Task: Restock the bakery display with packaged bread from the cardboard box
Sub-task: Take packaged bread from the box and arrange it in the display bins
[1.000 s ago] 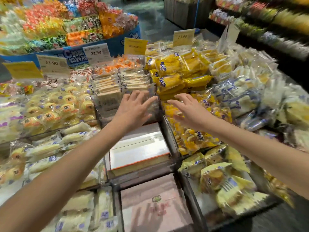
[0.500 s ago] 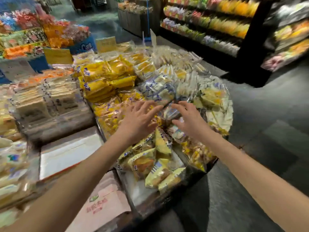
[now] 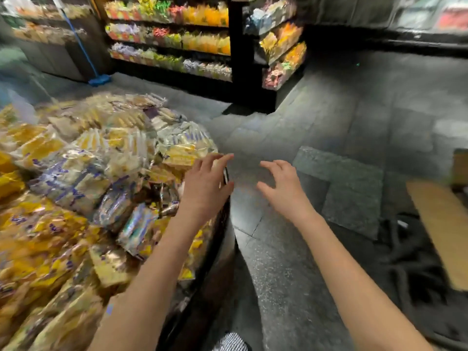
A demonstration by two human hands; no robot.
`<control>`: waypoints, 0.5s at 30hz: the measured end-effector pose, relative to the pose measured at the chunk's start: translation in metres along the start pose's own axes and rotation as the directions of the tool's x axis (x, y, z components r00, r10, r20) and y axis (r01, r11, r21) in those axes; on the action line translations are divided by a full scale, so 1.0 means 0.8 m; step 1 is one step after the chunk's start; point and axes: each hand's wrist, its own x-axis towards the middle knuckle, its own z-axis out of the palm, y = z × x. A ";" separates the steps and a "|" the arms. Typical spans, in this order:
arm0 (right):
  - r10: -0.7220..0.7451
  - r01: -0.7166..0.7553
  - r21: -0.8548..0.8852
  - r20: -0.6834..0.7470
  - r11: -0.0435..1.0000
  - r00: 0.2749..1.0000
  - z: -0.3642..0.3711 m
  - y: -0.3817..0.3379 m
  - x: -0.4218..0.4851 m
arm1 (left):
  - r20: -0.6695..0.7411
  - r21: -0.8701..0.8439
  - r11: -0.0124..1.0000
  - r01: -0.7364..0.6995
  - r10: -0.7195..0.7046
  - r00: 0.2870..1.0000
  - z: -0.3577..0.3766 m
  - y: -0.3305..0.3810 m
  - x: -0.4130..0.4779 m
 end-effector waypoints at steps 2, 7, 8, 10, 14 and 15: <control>0.114 -0.109 0.061 -0.087 0.992 0.990 -0.028 0.038 -0.002 | 0.010 -0.067 0.997 -0.024 0.025 1.000 0.031 0.033 0.028; 0.357 -0.328 0.158 -0.219 0.931 0.908 -0.089 0.137 -0.014 | 0.111 -0.231 0.973 -0.031 0.058 0.992 0.113 0.115 0.098; 0.401 -0.365 0.181 -0.241 0.913 0.884 -0.100 0.156 -0.015 | 0.131 -0.273 0.962 -0.018 0.055 0.990 0.128 0.132 0.112; 0.487 -0.438 0.224 -0.270 0.871 0.830 -0.121 0.192 -0.017 | 0.161 -0.348 0.938 0.012 0.048 0.986 0.159 0.163 0.140; 0.649 -0.568 0.316 -0.316 0.760 0.692 -0.161 0.267 -0.009 | 0.244 -0.434 0.901 -0.024 0.143 0.959 0.230 0.216 0.205; 0.684 -0.598 0.334 -0.321 0.729 0.655 -0.170 0.283 -0.004 | 0.275 -0.446 0.894 -0.041 0.181 0.944 0.246 0.230 0.222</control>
